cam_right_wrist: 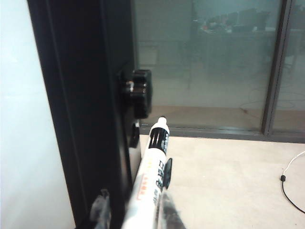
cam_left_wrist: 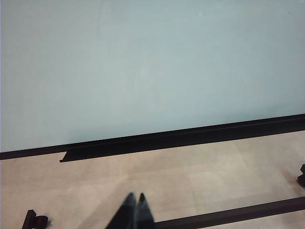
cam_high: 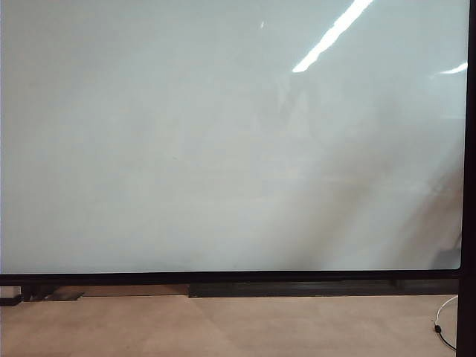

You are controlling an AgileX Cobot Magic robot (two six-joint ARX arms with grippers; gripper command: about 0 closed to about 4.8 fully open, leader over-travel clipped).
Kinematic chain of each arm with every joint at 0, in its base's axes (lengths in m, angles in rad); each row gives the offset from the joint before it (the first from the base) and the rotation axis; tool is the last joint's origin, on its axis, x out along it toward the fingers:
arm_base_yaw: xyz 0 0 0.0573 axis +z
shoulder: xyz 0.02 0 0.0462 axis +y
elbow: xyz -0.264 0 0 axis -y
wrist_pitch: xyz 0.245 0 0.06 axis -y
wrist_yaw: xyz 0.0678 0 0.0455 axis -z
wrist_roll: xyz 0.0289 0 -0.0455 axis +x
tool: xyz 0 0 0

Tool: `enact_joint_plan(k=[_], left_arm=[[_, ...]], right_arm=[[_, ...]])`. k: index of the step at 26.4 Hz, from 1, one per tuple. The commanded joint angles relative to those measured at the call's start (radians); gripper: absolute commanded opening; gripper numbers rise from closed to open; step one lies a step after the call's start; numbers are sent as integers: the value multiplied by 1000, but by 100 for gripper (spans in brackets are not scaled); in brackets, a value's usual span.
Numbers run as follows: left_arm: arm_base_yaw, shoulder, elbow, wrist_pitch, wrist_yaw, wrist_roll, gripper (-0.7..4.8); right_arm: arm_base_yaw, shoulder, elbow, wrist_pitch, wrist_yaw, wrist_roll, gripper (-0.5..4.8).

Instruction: Pick up the pen on the shelf to the right of the whiteboard and draw a triangle.

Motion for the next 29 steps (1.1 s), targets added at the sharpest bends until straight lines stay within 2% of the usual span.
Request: enact_joint_plan(k=[1, 25, 27, 29], left_arm=[[0, 0, 2, -8, 1, 1, -5], [0, 0, 2, -8, 1, 1, -5], [0, 0, 2, -8, 1, 1, -5], [0, 0, 2, -8, 1, 1, -5]], right_arm=[[2, -3, 3, 18, -2, -6, 137], [0, -3, 3, 17, 24, -16, 133], [0, -3, 3, 18, 23, -17, 103], [0, -3, 3, 18, 23, -17, 102]])
